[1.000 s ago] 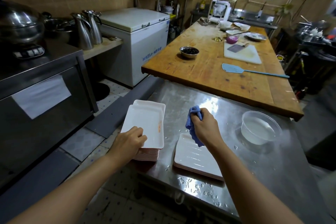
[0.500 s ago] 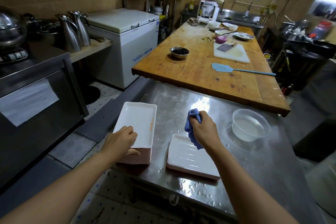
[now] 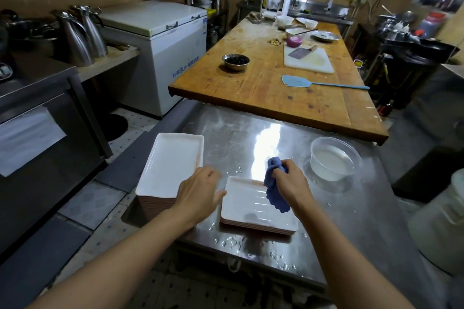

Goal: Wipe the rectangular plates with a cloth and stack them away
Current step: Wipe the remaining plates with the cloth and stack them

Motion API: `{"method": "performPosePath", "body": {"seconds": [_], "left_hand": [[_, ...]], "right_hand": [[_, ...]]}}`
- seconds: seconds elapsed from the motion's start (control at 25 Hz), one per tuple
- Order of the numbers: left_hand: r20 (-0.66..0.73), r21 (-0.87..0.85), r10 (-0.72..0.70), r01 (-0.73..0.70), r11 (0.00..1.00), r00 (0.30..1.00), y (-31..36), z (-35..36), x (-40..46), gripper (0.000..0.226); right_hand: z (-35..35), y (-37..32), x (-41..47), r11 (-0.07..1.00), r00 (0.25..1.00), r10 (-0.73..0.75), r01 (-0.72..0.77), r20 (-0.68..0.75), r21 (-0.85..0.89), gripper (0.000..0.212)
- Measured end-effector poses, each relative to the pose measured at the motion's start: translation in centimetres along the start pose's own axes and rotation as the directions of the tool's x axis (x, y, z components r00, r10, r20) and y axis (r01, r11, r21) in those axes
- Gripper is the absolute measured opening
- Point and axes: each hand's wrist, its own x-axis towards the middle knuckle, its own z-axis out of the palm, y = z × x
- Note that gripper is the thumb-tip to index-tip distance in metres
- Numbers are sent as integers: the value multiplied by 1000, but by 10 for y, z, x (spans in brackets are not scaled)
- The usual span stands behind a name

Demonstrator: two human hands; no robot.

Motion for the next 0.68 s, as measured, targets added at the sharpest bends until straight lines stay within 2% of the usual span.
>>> {"method": "performPosePath", "body": {"seconds": [0.08, 0.2, 0.28, 0.36, 0.48, 0.52, 0.6, 0.68], "left_hand": [[49, -106, -41, 46, 993, 998, 19, 18, 6, 43], [169, -135, -131, 154, 979, 977, 27, 44, 14, 53], [257, -124, -201, 238, 963, 945, 25, 61, 17, 56], [306, -130, -257, 308, 942, 916, 22, 75, 17, 60], [315, -99, -326, 373, 923, 891, 17, 89, 16, 55], [309, -85, -345, 387, 918, 886, 16, 92, 16, 51], [289, -74, -373, 409, 909, 882, 12, 97, 16, 42], [269, -98, -393, 430, 897, 880, 9, 100, 16, 39]], "right_hand": [[-8, 22, 5, 998, 999, 49, -50, -19, -41, 21], [-11, 60, 12, 981, 996, 83, -87, -35, -173, 29], [-7, 82, 14, 945, 997, 67, -72, -25, -320, 33], [0, 99, 12, 928, 1000, -4, -2, -16, -371, 28], [9, 114, 10, 901, 997, -53, 72, 56, -428, 34], [10, 119, 11, 855, 995, -44, 82, 87, -511, 37], [9, 125, 15, 727, 996, -55, 90, 72, -681, 56], [5, 123, 17, 767, 994, -98, 104, 45, -633, 53]]}}
